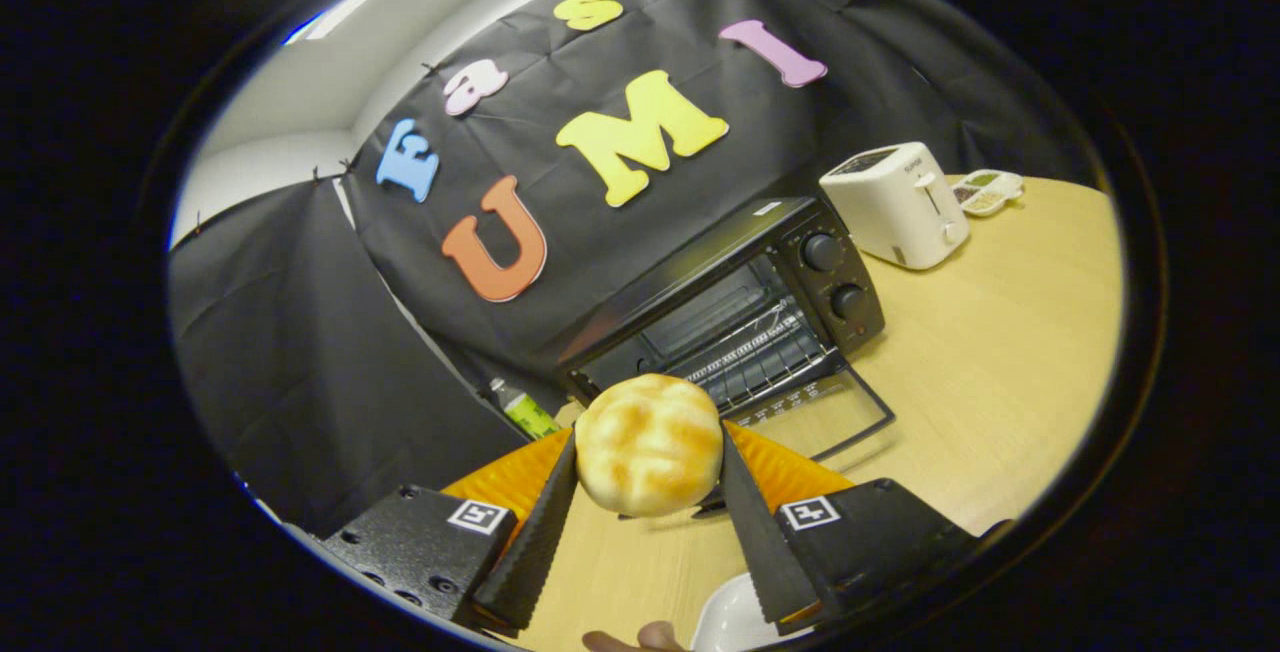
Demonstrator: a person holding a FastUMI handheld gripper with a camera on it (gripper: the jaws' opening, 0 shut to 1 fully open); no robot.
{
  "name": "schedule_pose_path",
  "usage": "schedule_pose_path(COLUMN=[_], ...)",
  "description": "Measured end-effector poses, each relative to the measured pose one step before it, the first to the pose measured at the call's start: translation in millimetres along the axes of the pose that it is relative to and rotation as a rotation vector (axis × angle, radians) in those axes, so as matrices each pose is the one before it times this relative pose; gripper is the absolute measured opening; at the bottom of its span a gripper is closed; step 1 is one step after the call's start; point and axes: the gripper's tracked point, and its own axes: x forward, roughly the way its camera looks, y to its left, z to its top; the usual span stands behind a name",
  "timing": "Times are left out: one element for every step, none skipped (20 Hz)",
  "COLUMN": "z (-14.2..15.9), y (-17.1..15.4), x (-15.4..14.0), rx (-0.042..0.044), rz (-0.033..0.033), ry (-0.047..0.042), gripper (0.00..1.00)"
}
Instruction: Open the toaster oven, put the food inside, and close the toaster oven door.
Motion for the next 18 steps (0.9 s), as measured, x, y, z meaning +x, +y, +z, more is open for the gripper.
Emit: schedule_pose_path(z=[-3.96, -2.02, -2.27, 0.14, -1.95, -0.19, 1.18, 2.74, 3.97, 8.42, 6.99, 7.29, -1.65, -5.10, -2.56, 2.24, 3.79, 2.37], y=[-0.18, -4.31, -3.53, -0.34, -1.38, -3.92, -2.24, -1.20, 0.25, -0.23, -2.19, -2.66, 0.01, 0.95, -3.25, -7.68, -4.60, -0.28], x=[14.10, 13.75, 14.43, 13.84, 13.87, 12.61, 11.91, 10.59, 9.26, 9.78, 8.70, 9.26, 9.07, 6.87, 7.05, 7.74, 6.81, 5.10], rx=[0.00773, -0.00731, -0.01227, -0.00835, -0.01987, -0.02290, -0.01265, -0.00460, -0.00598, -0.00364, -0.01021, -0.00646, 0.00898, 0.01057, -0.00616, -0.01351, 0.00277, 0.01922], rz=[-0.00001, -0.01344, -0.01166, -0.00477, -0.01281, -0.01577, -0.01248, -0.00415, 0.00011, -0.00225, -0.00360, -0.00584, 0.00331, 0.00470, -0.00412, -0.02829, -0.01168, 0.00241], ry=[0.00544, 0.00846, 0.00709, -0.00141, 0.01231, 0.00758, 0.00466, -0.00088, -0.00074, -0.01958, -0.01412, -0.01625, 0.01285, 0.02507, 0.01004, -0.00798, -0.01664, -0.00295], gripper=[0.84, 0.84, 0.84, 0.84, 0.85, 0.85, 0.85, 0.85, 0.85, 0.85, 0.85, 0.85, 0.85, 0.86, 0.86, 0.86, 0.86, 0.86])
